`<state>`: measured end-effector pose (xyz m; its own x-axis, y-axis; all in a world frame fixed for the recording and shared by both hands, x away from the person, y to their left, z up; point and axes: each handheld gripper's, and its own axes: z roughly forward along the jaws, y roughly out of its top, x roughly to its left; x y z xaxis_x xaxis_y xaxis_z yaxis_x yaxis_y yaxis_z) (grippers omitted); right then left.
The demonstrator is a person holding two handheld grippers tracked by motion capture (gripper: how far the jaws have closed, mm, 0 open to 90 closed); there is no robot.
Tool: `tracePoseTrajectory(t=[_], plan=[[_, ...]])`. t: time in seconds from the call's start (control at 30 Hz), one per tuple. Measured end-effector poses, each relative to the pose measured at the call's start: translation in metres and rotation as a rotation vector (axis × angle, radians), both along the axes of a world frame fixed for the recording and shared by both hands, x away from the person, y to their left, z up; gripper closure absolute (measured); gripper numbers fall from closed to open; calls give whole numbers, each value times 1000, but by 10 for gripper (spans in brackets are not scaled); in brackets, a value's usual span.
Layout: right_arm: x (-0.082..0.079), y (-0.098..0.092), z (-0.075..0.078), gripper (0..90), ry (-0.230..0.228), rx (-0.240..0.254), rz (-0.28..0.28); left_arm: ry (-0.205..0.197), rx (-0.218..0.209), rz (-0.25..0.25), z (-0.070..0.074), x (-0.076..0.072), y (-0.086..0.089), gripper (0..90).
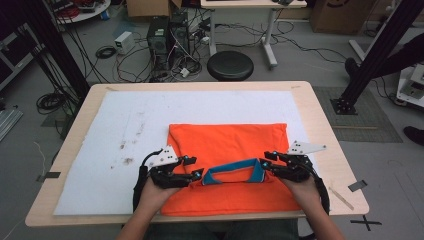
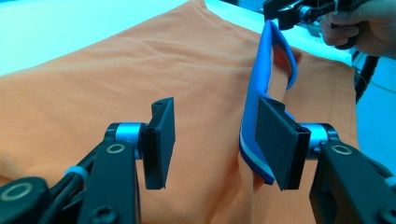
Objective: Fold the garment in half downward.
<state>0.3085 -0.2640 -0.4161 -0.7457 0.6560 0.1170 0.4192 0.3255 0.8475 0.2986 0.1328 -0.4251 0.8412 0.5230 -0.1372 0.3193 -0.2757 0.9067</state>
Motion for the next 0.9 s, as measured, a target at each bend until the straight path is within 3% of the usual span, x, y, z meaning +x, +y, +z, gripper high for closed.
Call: tracePoseTrajectory(t=[0.17,0.27,0.4,0.53,0.63,0.77,0.9], plan=[[12,-5,2,631,-3,8,-55,1,14,42,1,11,-1,479],[27,-7,-1,631,11,-2,-75,22,17,60,-1,20,-2,475],[44,-3,-10,618,66,-47,-79,50,49,51,-8,28,-12,470],[50,6,-17,615,89,-85,-58,65,75,28,-14,27,-21,468],[44,10,-19,616,92,-101,-30,74,85,5,-19,19,-24,468],[22,8,-17,616,72,-80,10,93,79,-32,-20,4,-20,468],[-3,1,-14,616,56,-83,25,65,74,-31,-14,-8,-10,467]])
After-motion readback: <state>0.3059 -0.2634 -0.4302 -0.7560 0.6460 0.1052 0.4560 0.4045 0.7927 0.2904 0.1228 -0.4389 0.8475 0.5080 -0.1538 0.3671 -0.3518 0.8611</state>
